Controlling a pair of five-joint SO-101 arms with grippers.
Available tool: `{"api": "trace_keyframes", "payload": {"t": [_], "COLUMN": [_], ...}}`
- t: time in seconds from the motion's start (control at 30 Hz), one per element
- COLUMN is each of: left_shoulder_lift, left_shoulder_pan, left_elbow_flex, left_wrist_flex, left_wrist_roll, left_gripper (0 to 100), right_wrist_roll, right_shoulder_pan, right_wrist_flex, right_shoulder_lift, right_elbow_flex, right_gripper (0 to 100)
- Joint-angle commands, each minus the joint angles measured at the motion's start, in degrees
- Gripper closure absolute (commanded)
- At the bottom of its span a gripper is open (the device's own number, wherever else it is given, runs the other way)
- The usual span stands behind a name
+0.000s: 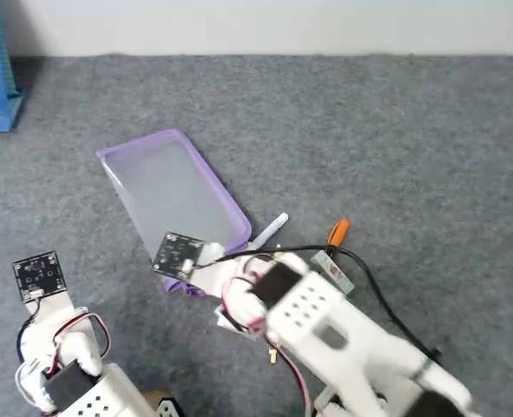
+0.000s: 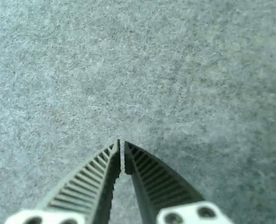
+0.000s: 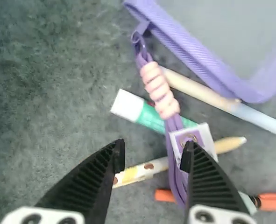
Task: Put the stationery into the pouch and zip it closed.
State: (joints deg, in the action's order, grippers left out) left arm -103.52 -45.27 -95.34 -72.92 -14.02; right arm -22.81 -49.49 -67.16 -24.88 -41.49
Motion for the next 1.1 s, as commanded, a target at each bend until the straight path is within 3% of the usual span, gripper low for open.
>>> {"api": "trace_keyframes", "payload": {"t": [0.0, 0.43, 0.9, 1.07], "left_shoulder_lift": [-0.88, -0.88, -0.88, -0.88], "left_shoulder_pan": [0.09, 0.09, 0.09, 0.09], "left_elbow_flex": [0.40, 0.40, 0.40, 0.40], "left_wrist_flex": [1.14, 1.05, 1.05, 1.05], "left_wrist_roll": [-0.35, -0.35, -0.35, -0.35], "left_gripper": [98, 98, 98, 98], "right_wrist_roll": [0.09, -2.81, -2.81, -2.81], "right_shoulder_pan": [-1.54, -2.95, 0.22, 0.48], "right_wrist_flex": [1.27, 1.71, 8.22, 9.36], "right_shoulder_lift": [6.73, 19.91, 26.33, 26.77], "right_elbow_flex": [6.86, 16.35, 16.70, 16.70], "right_gripper": [80.1, 80.4, 80.6, 93.5]}}
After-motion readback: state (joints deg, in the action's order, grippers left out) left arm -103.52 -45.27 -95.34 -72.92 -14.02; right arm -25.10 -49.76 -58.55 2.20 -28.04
